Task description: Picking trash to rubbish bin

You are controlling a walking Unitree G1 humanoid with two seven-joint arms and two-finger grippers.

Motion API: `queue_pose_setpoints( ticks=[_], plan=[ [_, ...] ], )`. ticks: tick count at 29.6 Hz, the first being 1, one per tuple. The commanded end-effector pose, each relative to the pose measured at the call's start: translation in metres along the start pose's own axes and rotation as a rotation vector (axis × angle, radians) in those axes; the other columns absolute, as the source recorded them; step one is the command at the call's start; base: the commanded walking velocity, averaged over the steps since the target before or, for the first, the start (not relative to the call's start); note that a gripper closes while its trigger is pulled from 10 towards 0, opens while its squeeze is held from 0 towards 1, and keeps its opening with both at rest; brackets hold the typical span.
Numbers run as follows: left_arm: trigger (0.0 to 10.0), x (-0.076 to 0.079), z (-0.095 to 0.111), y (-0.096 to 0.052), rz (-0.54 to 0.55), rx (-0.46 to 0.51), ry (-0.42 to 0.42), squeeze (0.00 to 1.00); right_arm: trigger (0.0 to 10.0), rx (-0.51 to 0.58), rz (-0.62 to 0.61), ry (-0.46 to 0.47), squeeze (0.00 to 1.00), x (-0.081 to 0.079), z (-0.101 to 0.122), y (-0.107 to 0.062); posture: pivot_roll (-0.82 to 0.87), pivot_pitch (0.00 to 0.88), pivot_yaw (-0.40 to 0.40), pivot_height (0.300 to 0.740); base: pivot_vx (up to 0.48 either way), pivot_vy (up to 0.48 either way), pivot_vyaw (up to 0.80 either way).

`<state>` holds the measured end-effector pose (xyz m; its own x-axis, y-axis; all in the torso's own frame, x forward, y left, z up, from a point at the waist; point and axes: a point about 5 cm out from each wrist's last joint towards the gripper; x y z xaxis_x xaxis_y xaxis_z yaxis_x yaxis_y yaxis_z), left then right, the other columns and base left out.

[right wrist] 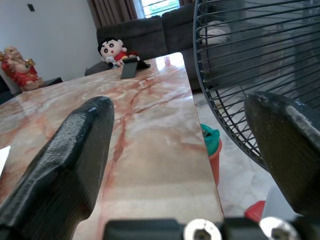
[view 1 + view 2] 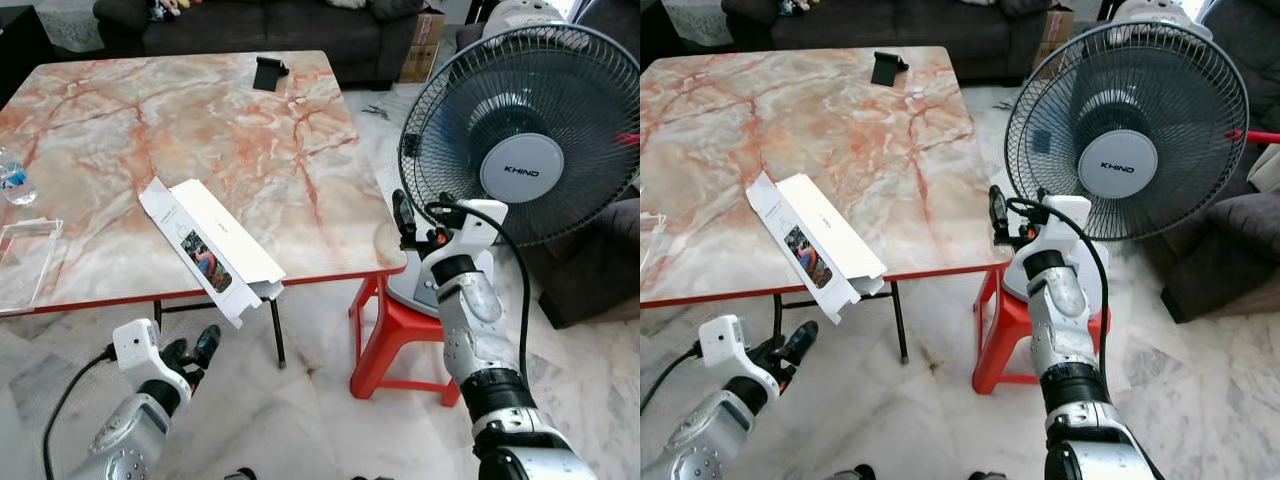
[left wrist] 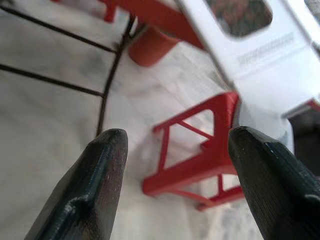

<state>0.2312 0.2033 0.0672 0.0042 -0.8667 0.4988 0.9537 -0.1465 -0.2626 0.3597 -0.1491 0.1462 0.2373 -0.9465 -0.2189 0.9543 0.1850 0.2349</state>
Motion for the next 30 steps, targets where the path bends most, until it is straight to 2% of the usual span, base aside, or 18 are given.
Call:
queue_pose_setpoints(
  ticks=[1, 8, 15, 19, 30],
  plan=[
    [10.0, -0.006, -0.007, -0.002, -0.014, 0.001, -0.038, 0.0, 10.0, 0.025, -0.006, -0.002, 0.0, 0.002, 0.005, 0.001, 0.03, 0.118, -0.026, 0.74, 0.0, 0.0, 0.0],
    [10.0, -0.005, -0.009, 0.003, -0.094, 0.053, -0.13, 0.0, 10.0, 0.03, -0.001, -0.003, 0.0, 0.001, 0.006, 0.001, 0.02, 0.118, -0.031, 0.74, 0.0, 0.0, 0.0],
    [10.0, -0.004, -0.007, 0.002, -0.136, 0.085, -0.156, 0.0, 10.0, 0.033, -0.003, -0.005, 0.0, 0.003, 0.007, 0.001, 0.02, 0.118, -0.035, 0.74, 0.0, 0.0, 0.0],
    [10.0, 0.004, -0.008, 0.011, -0.191, 0.086, -0.176, 0.0, 10.0, 0.034, 0.001, -0.004, 0.0, 0.001, 0.007, 0.002, 0.02, 0.118, -0.037, 0.74, 0.0, 0.0, 0.0],
    [10.0, 0.014, -0.01, 0.034, -0.249, 0.077, -0.206, 0.0, 10.0, 0.04, -0.006, -0.012, 0.0, 0.004, 0.01, 0.001, 0.01, 0.117, -0.038, 0.74, 0.0, 0.0, 0.0]
  ],
)
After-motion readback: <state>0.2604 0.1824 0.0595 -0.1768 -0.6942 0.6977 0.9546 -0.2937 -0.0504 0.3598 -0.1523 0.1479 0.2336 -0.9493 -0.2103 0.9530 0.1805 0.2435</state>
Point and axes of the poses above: a point about 5 cm out from each wrist's last joint towards the gripper, its own y axis pointing out of the wrist towards the gripper, its own z axis along the axis of the wrist's last joint, x = y × z
